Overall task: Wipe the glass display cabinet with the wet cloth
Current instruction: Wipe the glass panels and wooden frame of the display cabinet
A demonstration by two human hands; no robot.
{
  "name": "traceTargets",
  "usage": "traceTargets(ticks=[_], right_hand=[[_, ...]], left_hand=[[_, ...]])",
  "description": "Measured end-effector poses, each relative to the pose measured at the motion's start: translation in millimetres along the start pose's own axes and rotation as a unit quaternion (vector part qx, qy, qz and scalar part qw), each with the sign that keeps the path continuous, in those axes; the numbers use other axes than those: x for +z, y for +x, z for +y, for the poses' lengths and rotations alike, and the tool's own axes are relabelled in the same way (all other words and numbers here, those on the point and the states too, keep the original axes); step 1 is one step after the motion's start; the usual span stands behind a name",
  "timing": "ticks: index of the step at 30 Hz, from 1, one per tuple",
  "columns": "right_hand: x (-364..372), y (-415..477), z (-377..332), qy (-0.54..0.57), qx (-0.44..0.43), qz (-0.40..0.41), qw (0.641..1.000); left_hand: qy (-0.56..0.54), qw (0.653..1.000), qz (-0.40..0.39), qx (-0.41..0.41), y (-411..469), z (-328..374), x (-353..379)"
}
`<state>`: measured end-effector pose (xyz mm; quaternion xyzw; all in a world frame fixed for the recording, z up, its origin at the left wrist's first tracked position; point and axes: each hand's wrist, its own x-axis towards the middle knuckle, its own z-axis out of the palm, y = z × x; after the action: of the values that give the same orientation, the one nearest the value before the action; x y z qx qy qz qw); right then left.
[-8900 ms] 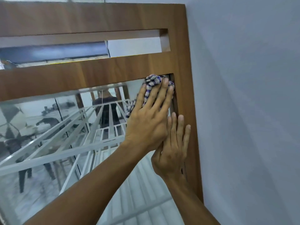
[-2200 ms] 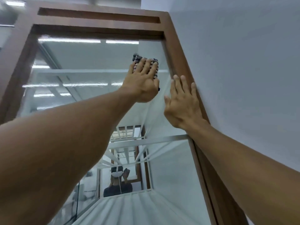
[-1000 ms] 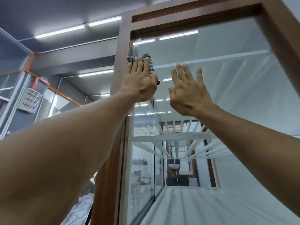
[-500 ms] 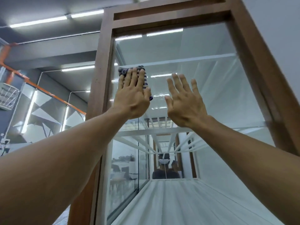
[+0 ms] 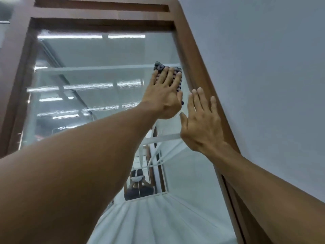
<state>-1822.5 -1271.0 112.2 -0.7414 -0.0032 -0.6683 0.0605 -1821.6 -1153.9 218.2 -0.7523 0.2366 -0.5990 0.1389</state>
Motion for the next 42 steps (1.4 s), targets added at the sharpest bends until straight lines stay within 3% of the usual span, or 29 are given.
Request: traceTargets(ticks=[4,8,10,13,14,18,22,30,38,42], right_hand=[[2,-13,5,0.026,-0.006,0.037,0.999],[4,-23,7,0.0,-0.002,0.035,0.999],[1,-20,-6,-0.01,0.003,0.018,1.0],[1,-9,-45,0.038,-0.028,-0.013,0.999],[2,-6,-60,0.06,-0.034,-0.025,0.997],[10,5,-113,0.096,-0.065,-0.017,0.993],[11,12,-171,0.105,-0.125,-0.035,0.986],[19,10,-190,0.096,-0.127,-0.037,0.987],[14,12,-172,0.118,-0.161,-0.037,0.979],[14,15,-142,0.108,-0.12,-0.027,0.987]], left_hand=[[0.02,0.998,-0.013,0.054,4,23,3],[0.051,0.985,-0.025,0.164,-39,-5,2],[0.046,0.992,-0.016,0.116,-56,-32,-1],[0.004,0.998,0.017,-0.068,-71,-68,-11],[-0.004,0.997,0.019,-0.074,-79,-74,-12],[0.031,0.998,-0.023,0.056,-126,-113,-14],[0.018,0.992,-0.008,-0.125,-147,-187,-35],[0.013,0.975,0.031,-0.221,-212,-187,-23],[0.002,0.988,0.019,-0.152,-158,-146,-15],[-0.005,0.991,0.012,-0.131,-133,-125,-14]])
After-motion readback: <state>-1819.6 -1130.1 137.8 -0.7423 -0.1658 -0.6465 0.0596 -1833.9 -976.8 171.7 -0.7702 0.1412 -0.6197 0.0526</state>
